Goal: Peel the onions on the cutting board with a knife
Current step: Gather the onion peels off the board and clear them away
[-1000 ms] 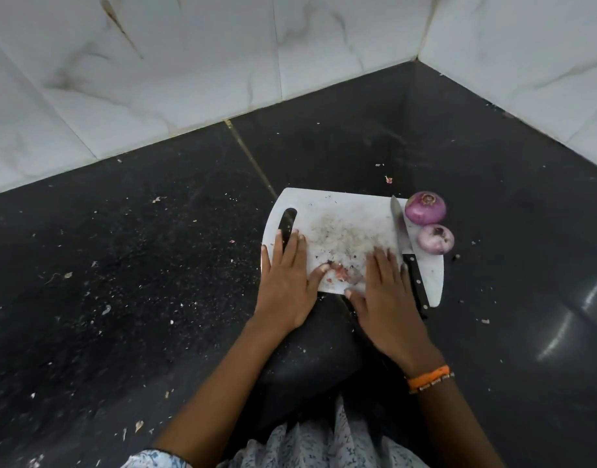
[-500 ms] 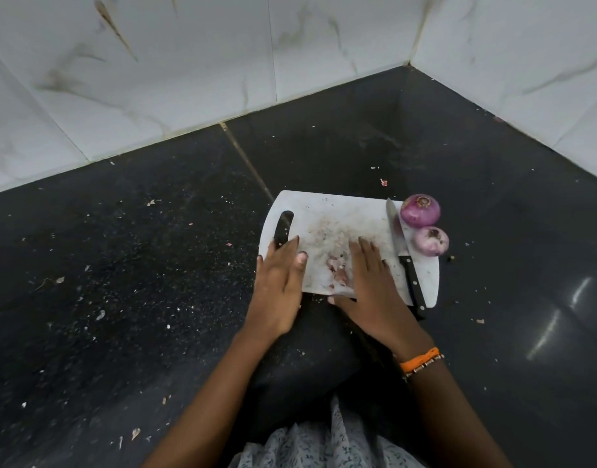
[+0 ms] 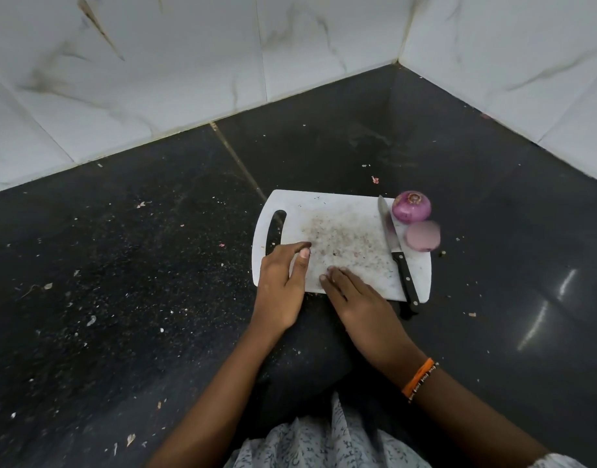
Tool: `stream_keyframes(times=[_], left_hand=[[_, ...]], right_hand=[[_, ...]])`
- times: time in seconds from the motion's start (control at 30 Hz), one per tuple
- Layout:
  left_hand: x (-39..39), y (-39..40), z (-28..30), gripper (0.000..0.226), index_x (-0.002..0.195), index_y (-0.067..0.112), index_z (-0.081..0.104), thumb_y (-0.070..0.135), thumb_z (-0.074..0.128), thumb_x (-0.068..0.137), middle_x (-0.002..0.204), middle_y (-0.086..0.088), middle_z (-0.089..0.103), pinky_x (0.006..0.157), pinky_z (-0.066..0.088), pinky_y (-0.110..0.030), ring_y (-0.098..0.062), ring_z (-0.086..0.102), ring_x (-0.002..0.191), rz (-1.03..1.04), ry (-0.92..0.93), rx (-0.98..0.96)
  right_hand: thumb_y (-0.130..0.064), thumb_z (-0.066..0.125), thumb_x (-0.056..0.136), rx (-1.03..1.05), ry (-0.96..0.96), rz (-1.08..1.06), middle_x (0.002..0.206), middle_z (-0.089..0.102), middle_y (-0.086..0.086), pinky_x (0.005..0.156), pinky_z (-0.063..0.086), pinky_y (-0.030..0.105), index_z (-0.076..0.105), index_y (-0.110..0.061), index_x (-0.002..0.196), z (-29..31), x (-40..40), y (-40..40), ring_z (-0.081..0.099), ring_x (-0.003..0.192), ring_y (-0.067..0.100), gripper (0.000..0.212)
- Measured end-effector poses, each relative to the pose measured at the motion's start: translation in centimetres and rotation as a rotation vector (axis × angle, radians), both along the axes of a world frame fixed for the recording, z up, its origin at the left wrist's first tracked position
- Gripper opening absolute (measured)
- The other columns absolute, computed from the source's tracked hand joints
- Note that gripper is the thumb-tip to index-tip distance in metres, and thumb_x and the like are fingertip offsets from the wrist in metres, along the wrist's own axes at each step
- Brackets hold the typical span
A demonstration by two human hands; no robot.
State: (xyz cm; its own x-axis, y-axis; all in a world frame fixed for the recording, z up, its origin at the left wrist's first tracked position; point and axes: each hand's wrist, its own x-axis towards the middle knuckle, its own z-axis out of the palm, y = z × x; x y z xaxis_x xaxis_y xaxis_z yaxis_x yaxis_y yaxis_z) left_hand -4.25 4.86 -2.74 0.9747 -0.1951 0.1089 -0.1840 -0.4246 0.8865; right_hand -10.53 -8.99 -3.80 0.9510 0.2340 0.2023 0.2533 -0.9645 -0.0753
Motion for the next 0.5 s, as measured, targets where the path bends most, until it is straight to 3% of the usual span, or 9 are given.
stream_keyframes(times=[0.17,0.27,0.37,0.47,0.5], left_hand=[[0.2,-0.1,0.0,0.027,0.118,0.017,0.061,0.021,0.043,0.099,0.113,0.01,0.058,0.09,0.031,-0.002,-0.005,0.049,0.113,-0.029,-0.027,0.022],[0.3,0.2,-0.5,0.03,0.124,0.013,0.056,0.011,0.044,0.098,0.123,0.002,0.057,0.097,0.033,-0.009,-0.008,0.048,0.118,-0.063,-0.069,0.119],[0.3,0.2,-1.2,0.039,0.134,0.011,0.047,0.007,0.044,0.096,0.135,-0.004,0.05,0.109,0.031,-0.028,-0.018,0.041,0.129,-0.114,-0.085,0.283],[0.2,-0.2,-1.9,0.05,0.147,0.014,0.028,0.009,0.04,0.098,0.153,-0.003,0.03,0.119,0.007,-0.031,-0.017,0.015,0.145,-0.25,-0.134,0.45],[0.0,-0.4,-2.0,0.054,0.148,0.017,0.023,0.011,0.041,0.098,0.155,-0.001,0.024,0.119,0.002,-0.031,-0.015,0.008,0.145,-0.31,-0.156,0.47]], right_hand=[[0.0,0.088,0.055,-0.058,-0.169,0.101,0.085,0.072,0.011,0.054,0.056,0.025,0.075,-0.001,0.082,0.1,0.2,-1.0,0.07,0.076,0.021,0.03],[0.004,0.082,0.061,0.01,-0.114,0.046,0.081,0.069,0.009,0.05,0.054,0.028,0.072,-0.001,0.076,0.2,0.2,-1.0,0.067,0.075,0.022,0.019],[0.005,0.067,0.076,0.436,0.03,-0.134,0.082,0.069,0.014,0.067,0.052,0.032,0.073,0.001,0.08,0.8,0.8,-1.3,0.065,0.078,0.027,0.008],[-0.003,0.071,0.079,0.901,0.068,-0.454,0.086,0.073,-0.001,0.075,0.044,0.008,0.077,-0.009,0.084,1.5,1.4,-2.7,0.065,0.081,0.006,0.01],[-0.005,0.072,0.079,1.028,0.094,-0.527,0.087,0.073,-0.006,0.077,0.044,0.007,0.077,-0.014,0.083,1.7,1.4,-3.2,0.065,0.082,0.002,0.011]])
